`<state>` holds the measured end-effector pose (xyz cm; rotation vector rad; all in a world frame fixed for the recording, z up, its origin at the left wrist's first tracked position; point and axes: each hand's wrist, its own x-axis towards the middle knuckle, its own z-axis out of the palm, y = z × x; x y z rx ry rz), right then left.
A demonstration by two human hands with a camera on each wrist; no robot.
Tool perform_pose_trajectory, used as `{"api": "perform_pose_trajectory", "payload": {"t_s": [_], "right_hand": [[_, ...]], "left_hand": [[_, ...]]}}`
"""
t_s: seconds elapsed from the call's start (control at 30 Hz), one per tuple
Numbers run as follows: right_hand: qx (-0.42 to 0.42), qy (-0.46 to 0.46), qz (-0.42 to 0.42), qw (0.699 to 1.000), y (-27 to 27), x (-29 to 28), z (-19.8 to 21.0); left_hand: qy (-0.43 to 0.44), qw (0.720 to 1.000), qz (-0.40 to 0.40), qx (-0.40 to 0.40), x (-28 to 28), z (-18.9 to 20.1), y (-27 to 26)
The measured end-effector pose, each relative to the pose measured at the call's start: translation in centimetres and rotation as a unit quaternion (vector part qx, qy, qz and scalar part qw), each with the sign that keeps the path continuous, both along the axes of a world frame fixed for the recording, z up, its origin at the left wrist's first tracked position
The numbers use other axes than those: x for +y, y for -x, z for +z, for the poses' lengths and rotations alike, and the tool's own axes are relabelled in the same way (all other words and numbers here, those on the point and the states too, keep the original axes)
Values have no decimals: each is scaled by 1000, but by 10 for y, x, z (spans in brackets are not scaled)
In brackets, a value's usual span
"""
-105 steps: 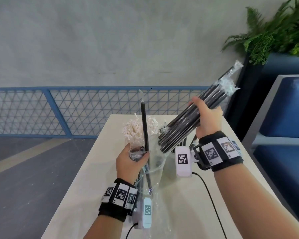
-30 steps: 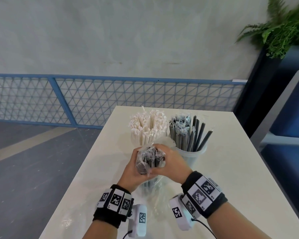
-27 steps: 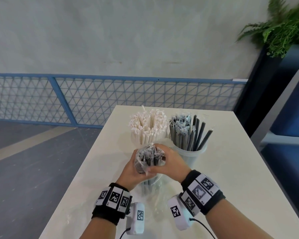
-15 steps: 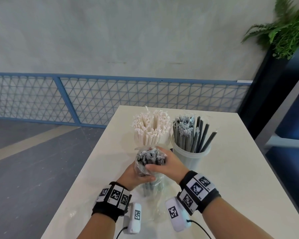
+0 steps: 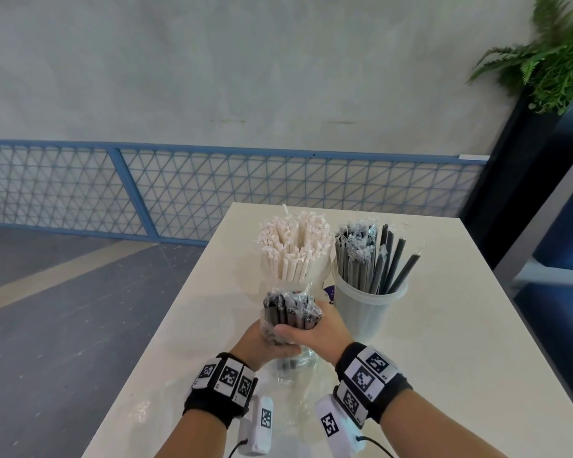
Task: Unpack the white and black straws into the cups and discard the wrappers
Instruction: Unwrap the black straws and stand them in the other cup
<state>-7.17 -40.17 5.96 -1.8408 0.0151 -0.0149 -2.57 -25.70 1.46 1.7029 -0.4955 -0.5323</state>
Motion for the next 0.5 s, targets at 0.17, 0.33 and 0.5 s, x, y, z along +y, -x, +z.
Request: {"api": "perform_pose_trajectory", "payload": {"t_s": [0.17,0.33,0.5], "right_hand": [[-3,-11,-47,999,-2,-7,3],[-8,-34,-68,997,0,-12,10],[-21,-59,-109,992,1,-15,16]], "left_hand": [[35,998,40,36,1,-7,2],[65,992,96,57,-3,-13,4],[50,992,102,54,-8,-9,5]]}}
